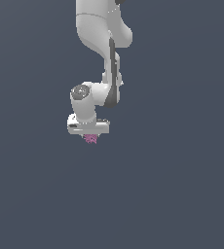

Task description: Pick up the object and move it to a goal position.

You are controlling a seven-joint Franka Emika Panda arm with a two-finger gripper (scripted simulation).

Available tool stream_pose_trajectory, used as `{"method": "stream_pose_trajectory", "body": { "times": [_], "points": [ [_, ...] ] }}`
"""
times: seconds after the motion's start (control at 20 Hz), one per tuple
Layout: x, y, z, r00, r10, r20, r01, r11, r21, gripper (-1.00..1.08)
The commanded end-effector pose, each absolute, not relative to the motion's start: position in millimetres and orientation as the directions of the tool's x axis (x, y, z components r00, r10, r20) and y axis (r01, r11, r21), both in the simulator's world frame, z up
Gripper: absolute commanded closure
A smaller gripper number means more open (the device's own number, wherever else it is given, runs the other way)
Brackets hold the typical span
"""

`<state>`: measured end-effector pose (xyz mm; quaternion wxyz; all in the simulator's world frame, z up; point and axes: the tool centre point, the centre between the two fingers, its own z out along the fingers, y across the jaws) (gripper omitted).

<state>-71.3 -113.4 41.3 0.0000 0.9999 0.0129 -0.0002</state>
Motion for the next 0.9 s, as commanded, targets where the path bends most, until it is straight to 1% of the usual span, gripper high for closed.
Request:
{"method": "stream_pose_trajectory", "body": {
  "times": [0.0, 0.55, 0.85],
  "points": [
    [-71, -113, 40, 1.0, 0.026, 0.0, 0.026, -1.0, 0.0, 1.08],
    [-71, -113, 42, 1.0, 0.025, 0.002, 0.025, -1.0, 0.001, 1.08],
    [-69, -108, 59, 1.0, 0.025, 0.002, 0.025, -1.0, 0.001, 1.08]
  ]
}}
